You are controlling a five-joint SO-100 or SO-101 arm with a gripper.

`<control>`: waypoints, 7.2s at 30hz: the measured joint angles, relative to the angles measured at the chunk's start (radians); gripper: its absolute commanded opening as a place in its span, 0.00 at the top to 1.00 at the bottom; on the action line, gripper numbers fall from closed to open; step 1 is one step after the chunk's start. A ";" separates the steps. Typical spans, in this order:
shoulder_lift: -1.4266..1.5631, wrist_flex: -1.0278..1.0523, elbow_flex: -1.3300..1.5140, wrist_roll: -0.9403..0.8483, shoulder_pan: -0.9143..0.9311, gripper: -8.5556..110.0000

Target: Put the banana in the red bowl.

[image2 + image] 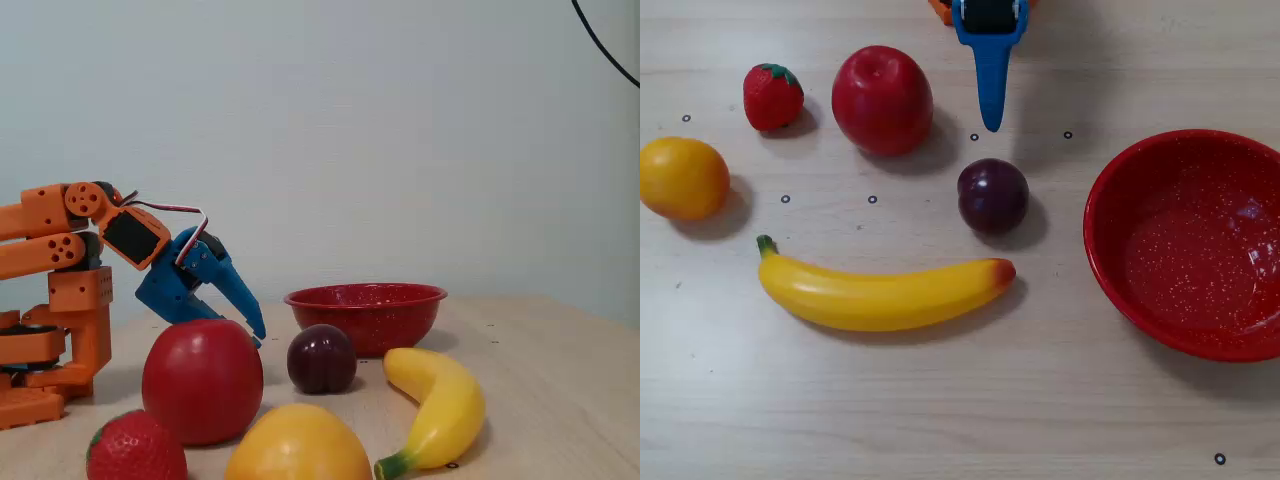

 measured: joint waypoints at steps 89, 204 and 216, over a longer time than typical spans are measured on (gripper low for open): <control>-1.887 0.788 -1.994 0.342 -0.296 0.77; -2.439 0.456 -2.250 0.442 -0.308 0.93; -2.241 0.517 -2.255 0.407 -0.308 0.93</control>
